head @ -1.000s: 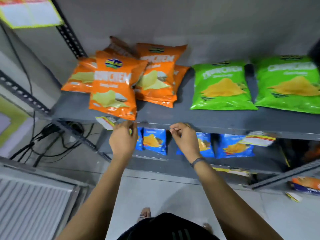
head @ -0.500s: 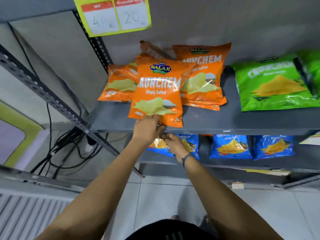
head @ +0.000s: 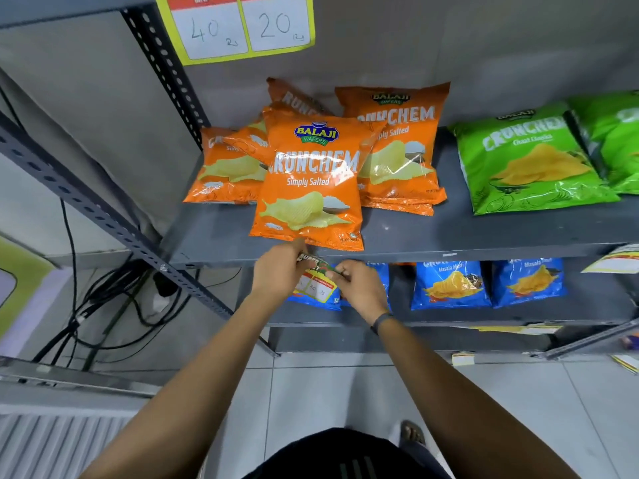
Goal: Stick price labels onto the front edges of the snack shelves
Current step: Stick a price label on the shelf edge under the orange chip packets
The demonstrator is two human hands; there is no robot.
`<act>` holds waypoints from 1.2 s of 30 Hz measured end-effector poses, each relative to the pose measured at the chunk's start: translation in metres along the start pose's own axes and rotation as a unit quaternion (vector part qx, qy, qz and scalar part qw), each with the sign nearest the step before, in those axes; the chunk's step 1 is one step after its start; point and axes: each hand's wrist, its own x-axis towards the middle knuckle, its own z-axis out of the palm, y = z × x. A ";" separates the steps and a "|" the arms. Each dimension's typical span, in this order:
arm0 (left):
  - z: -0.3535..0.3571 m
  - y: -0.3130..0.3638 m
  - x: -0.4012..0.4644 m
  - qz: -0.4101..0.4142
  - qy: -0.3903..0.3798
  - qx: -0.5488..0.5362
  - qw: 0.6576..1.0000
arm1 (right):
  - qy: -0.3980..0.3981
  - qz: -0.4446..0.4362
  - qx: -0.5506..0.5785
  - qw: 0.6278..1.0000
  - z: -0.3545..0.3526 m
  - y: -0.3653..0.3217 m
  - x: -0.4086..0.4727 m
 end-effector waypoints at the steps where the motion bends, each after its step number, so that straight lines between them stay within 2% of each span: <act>1: 0.001 -0.005 -0.005 -0.003 -0.001 0.020 1.000 | 0.006 -0.032 -0.077 0.997 -0.004 -0.002 0.000; 3: 0.005 -0.014 -0.010 -0.008 -0.016 0.070 0.997 | 0.017 -0.096 -0.213 0.972 -0.010 -0.009 0.000; 6: 0.012 -0.020 -0.011 -0.009 -0.053 0.171 0.984 | 0.022 -0.156 -0.357 0.921 -0.011 -0.022 0.001; 10: 0.019 -0.021 -0.002 -0.005 -0.051 0.219 0.974 | 0.010 -0.158 -0.436 0.886 -0.008 -0.027 0.003; 16: 0.024 -0.019 0.005 -0.008 -0.030 0.238 0.971 | 0.019 -0.145 -0.472 0.870 -0.005 -0.032 0.006; 24: 0.024 -0.026 0.002 -0.025 -0.002 0.204 0.979 | 0.020 -0.119 -0.458 0.881 -0.011 -0.037 0.004; 30: 0.013 -0.024 0.005 -0.003 0.023 0.199 0.980 | 0.052 -0.125 -0.446 0.885 -0.018 -0.042 0.003; 36: 0.007 -0.025 0.010 0.027 0.029 0.195 0.980 | 0.052 -0.125 -0.427 0.894 -0.021 -0.047 0.005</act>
